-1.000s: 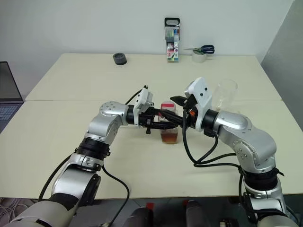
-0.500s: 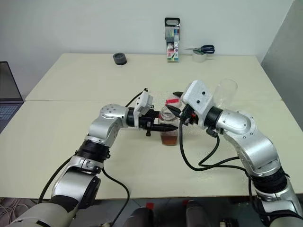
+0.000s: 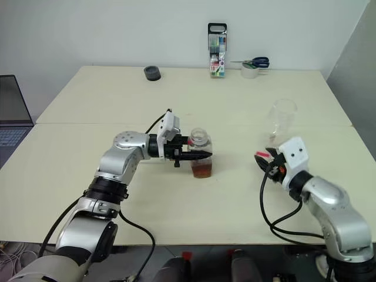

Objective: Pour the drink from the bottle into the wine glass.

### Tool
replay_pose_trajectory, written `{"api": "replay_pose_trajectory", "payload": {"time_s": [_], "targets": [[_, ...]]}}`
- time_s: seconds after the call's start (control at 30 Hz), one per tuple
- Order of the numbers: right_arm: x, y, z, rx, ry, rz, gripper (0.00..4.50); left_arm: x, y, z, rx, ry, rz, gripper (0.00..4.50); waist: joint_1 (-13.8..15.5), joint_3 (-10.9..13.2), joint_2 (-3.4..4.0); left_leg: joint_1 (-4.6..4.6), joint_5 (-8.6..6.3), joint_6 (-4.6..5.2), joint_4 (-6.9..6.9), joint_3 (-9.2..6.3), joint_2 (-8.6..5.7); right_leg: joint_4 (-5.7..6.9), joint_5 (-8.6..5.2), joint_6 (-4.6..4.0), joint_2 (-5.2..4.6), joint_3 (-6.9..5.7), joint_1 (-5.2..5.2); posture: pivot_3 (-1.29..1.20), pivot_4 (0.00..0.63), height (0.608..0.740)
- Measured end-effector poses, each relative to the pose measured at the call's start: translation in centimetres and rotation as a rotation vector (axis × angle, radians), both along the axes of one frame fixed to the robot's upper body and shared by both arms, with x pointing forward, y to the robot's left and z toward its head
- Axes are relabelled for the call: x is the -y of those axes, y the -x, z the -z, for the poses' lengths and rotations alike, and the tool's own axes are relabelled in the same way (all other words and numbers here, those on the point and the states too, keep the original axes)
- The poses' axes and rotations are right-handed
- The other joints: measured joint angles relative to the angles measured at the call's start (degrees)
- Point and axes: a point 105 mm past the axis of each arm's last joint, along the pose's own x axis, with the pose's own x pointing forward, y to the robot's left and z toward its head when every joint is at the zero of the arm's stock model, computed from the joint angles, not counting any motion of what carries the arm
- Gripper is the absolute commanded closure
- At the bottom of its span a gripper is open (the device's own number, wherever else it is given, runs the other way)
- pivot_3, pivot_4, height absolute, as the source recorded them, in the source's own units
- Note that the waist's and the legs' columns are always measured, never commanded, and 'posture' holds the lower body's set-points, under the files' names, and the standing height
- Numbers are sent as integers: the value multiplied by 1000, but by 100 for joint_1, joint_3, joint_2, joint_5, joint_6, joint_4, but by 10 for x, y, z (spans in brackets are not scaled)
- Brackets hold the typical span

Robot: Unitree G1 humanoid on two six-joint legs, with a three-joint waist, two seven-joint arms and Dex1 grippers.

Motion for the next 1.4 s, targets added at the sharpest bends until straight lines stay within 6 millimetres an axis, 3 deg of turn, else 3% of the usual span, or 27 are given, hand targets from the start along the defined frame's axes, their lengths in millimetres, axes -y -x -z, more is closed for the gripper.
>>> {"api": "replay_pose_trajectory", "payload": {"time_s": [0.07, 0.13, 0.23, 0.33, 0.47, 0.6, 0.77, 0.87, 1.1, 1.13, 1.23, 1.33, 1.4], "targets": [[8, -1, 16, -35, 50, 70, 743, -10, -7, -5, 12, 16, -71, 2738, -1, -1, 2, 1, 1, 0, 0, -1, 0, 1, 0, 0, 0, 2, -2, 0, 150, 740], [11, -3, 17, -3, 154, 81, 41, -22, -16, -9, 19, 36, -151, 2738, -2, -1, 3, 2, 1, 0, 1, 0, -1, 1, 0, 0, 0, 2, -2, 0, 150, 740], [13, -4, 14, 92, 412, 35, 0, -44, -30, -13, 30, 67, -300, 2738, 8, -2, 1, 0, 1, -1, 1, 7, -4, -3, 0, 1, 0, -3, 0, 0, 150, 740], [7, -2, 17, 109, 423, 7, 0, -71, -45, -16, 53, 83, -478, 2738, 7, -2, 0, 0, 3, -4, -1, 7, 1, -2, 0, 1, 1, -6, 0, 0, 150, 740], [-16, -2, 9, 145, 361, -124, 0, -105, -61, -14, 87, 92, -707, 2738, 12, -2, -1, 0, 2, -3, 3, 3, -2, -4, 0, 1, -3, 0, 0, 0, 150, 740], [-73, 19, -4, 143, 127, -421, 0, -142, -70, -11, 87, 115, -913, 2738, 3, -2, -2, -1, 3, -5, -1, -7, 6, -2, 0, 0, 4, -15, 0, 0, 150, 740], [-112, 5, -32, 167, -13, -497, 0, -170, -76, -11, 72, 146, -1065, 2739, 1, -7, -10, 2, 14, -24, 6, -14, 2, -2, 0, 0, 0, -10, -1, 0, 150, 740], [-137, -7, -48, 180, -48, -531, 0, -176, -78, -11, 78, 158, -1105, 2739, 2, -8, -12, 2, 17, -30, 0, -21, 2, 2, 1, 0, 0, -16, -4, 0, 150, 740], [-158, -15, -45, 145, -40, -567, 0, -179, -79, -10, 83, 186, -1152, 2739, 2, -11, -15, 2, 18, -31, -2, -21, -6, 1, 1, -1, -10, -13, -4, 0, 150, 740], [-158, -16, -44, 143, -39, -565, 0, -180, -79, -9, 83, 188, -1156, 2025, 2, -11, -15, 2, 17, -30, -2, -20, -6, 1, 1, -1, -10, -13, -4, 0, 150, 740], [-157, -17, -42, 132, -35, -559, 0, -181, -77, -4, 78, 189, -1168, 1179, 1, -13, -13, 7, 17, -30, -2, -19, -5, 6, 1, -1, -9, -13, -5, 0, 150, 740], [-157, -17, -40, 122, -31, -553, 0, -181, -72, 19, 17, 163, -1168, 253, -10, -13, -13, 5, 17, -30, -3, -20, -5, 7, 1, -1, -9, -14, -7, 0, 150, 740], [-157, -17, -40, 117, -33, -553, 0, -179, -69, 32, -16, 148, -1159, 18, -10, -13, -14, -1, 17, -30, -2, -23, -5, 6, 1, -1, -9, -15, -10, 0, 150, 740]]}}
